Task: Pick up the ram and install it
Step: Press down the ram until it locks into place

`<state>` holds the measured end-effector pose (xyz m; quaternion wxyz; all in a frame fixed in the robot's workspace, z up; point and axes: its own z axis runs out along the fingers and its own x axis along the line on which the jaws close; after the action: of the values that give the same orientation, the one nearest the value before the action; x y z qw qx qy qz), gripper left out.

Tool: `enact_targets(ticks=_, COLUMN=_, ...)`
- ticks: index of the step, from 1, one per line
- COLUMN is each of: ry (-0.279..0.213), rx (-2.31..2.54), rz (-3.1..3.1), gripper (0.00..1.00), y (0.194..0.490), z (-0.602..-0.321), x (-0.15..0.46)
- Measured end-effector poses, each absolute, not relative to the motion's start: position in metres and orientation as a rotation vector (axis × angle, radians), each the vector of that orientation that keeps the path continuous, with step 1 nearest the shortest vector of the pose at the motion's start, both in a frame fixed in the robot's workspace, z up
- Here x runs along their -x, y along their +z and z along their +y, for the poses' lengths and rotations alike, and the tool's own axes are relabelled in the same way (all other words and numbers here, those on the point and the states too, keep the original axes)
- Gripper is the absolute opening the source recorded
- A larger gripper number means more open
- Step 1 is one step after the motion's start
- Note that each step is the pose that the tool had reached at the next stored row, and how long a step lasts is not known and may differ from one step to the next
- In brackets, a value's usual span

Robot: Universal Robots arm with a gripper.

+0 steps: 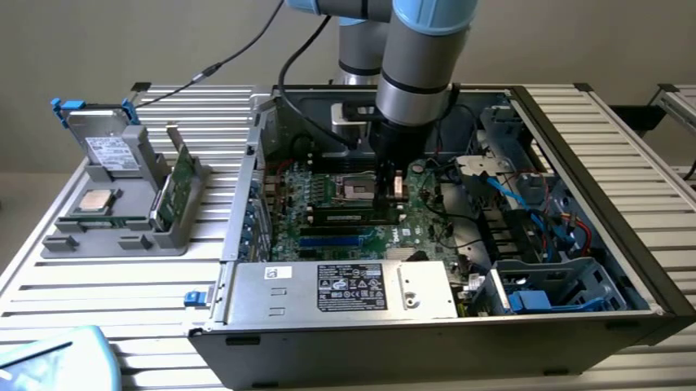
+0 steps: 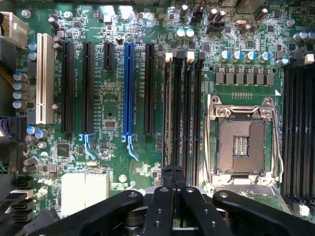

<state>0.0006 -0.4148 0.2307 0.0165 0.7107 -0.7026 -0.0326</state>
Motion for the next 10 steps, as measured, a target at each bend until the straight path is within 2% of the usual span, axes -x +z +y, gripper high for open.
enact_targets(ticks=10, ry=-0.102, rx=-2.21, rz=-2.185, gripper=0.11, y=0.2308, z=-0.4146, x=0.0004)
